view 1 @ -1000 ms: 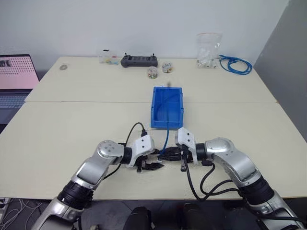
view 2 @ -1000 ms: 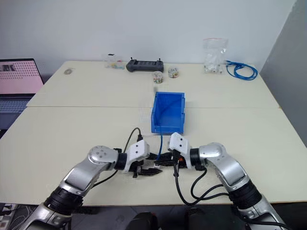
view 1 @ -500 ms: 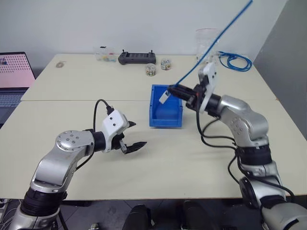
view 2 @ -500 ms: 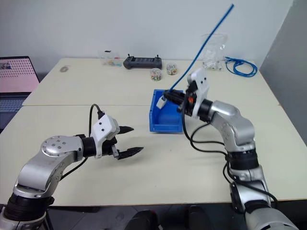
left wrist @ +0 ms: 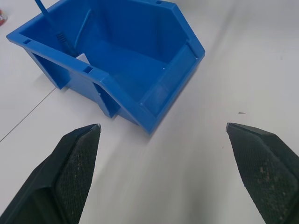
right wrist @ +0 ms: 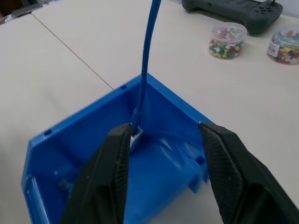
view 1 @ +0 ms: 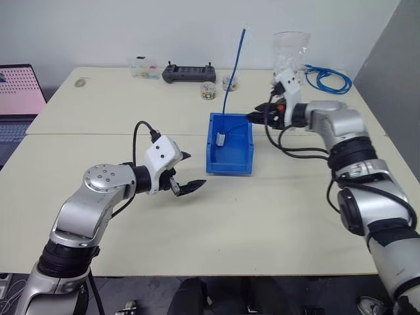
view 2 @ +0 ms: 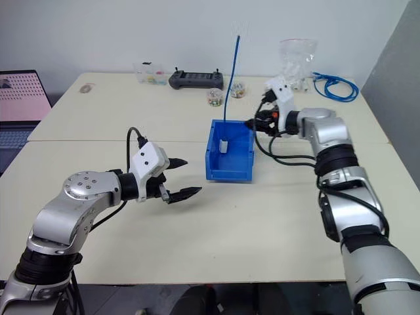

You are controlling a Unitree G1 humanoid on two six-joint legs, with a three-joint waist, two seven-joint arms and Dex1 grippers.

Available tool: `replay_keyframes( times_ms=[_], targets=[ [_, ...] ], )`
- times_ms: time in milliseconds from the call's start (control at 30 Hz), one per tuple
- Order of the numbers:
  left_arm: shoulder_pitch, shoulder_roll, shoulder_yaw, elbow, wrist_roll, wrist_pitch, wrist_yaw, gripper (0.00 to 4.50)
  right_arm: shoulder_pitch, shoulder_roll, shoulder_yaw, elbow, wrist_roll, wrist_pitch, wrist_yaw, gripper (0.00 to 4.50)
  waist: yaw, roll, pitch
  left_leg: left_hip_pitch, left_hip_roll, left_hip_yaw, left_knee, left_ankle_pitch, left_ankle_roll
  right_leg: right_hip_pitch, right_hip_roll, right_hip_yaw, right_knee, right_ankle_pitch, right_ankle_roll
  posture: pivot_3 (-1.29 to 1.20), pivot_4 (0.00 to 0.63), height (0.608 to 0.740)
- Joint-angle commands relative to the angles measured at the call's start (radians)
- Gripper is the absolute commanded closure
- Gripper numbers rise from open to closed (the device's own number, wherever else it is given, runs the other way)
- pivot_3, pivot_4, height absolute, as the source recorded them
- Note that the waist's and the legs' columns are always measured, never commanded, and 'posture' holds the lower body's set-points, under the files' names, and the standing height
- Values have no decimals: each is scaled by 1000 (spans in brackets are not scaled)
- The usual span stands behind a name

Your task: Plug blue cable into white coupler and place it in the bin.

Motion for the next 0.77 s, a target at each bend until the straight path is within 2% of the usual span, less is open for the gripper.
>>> replay_keyframes(
  times_ms=[33,133,300,433,600,767],
  targets=[
    [-22,9,22,21,-3,-19,7,0,97,-96,36,-140,-43,-36,98,808,1,0,0,0,0,0,0,0,0,0,0,0,1,0,0,0,150,740],
    [-29,6,51,61,-10,-21,18,0,213,-162,18,-300,-26,-22,130,95,-1,0,0,1,0,-1,0,0,0,0,0,-1,3,0,0,0,150,740],
    [1,24,132,101,-7,-44,55,0,484,-203,-137,-743,187,174,137,37,-8,0,0,2,2,-1,1,0,0,0,2,0,5,0,0,0,150,740],
    [47,24,198,77,-11,-51,99,0,670,-215,-226,-1021,298,306,69,37,-3,0,0,2,2,-3,1,0,0,1,2,-1,4,0,0,0,150,740],
    [90,16,266,61,-55,-37,119,0,719,-204,-305,-1141,358,375,-49,37,-1,0,0,3,0,-2,3,0,0,2,1,-1,4,2,3,0,150,740],
    [93,10,275,38,-114,-9,107,0,685,-202,-285,-1106,371,373,-76,37,-1,0,0,7,1,-3,3,1,0,6,2,-1,4,3,2,0,150,740]
  ],
)
